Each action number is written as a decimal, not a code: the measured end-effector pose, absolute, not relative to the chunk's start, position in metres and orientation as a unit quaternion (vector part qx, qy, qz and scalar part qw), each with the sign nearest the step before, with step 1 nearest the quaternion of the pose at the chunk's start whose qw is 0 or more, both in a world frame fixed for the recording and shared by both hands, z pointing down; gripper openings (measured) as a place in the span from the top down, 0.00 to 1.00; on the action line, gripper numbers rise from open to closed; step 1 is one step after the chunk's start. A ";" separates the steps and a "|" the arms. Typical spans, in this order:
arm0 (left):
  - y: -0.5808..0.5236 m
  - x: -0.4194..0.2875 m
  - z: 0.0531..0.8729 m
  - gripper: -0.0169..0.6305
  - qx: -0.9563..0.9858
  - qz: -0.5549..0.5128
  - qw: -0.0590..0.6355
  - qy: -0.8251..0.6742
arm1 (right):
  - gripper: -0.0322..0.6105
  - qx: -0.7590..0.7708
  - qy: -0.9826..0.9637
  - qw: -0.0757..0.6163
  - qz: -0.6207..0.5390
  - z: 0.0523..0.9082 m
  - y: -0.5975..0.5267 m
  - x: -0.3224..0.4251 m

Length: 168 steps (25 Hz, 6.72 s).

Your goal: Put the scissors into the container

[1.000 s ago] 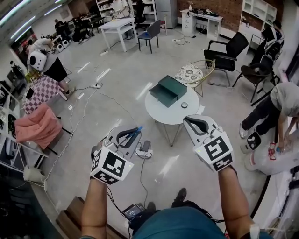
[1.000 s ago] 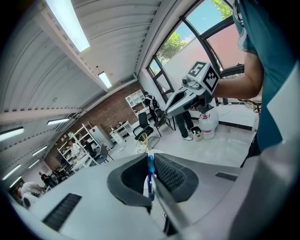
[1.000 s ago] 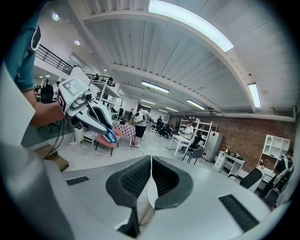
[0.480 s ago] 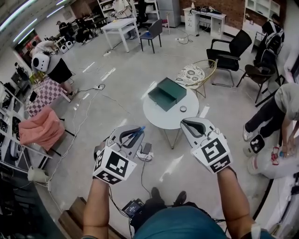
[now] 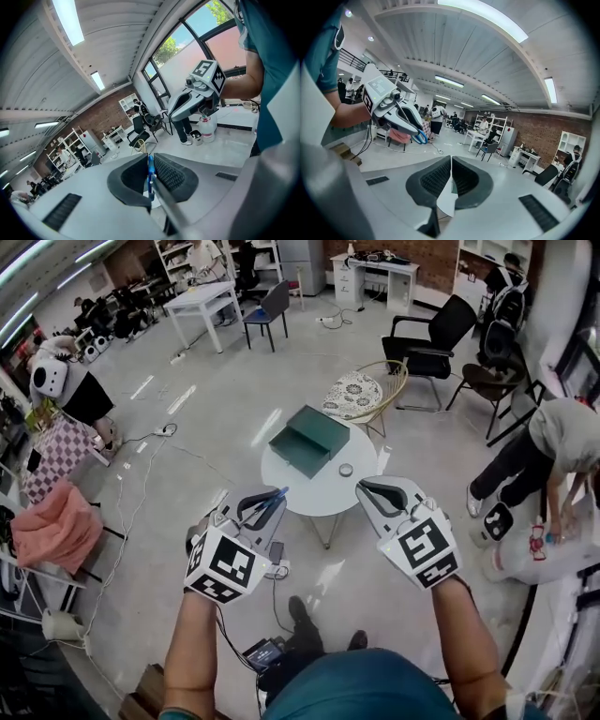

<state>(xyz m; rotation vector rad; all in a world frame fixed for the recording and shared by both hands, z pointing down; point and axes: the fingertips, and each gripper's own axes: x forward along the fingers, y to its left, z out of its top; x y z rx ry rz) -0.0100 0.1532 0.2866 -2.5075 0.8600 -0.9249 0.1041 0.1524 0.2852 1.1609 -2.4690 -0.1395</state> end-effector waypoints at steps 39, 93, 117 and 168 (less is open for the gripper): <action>-0.155 -0.201 0.282 0.89 -0.903 -0.296 0.173 0.261 | 0.89 0.478 -0.847 0.228 -0.048 0.273 -0.158 -0.065; -0.475 -0.002 0.523 0.89 -0.870 -0.407 0.020 0.278 | 0.89 0.377 -0.891 0.248 0.043 0.478 -0.507 0.114; -0.538 -0.020 0.772 0.89 -0.854 -0.479 -0.065 0.194 | 0.89 0.372 -0.866 0.310 0.126 0.669 -0.552 0.090; -0.575 -0.080 0.615 0.80 -0.872 -0.380 0.017 0.308 | 0.89 0.365 -0.876 0.307 0.067 0.562 -0.545 0.017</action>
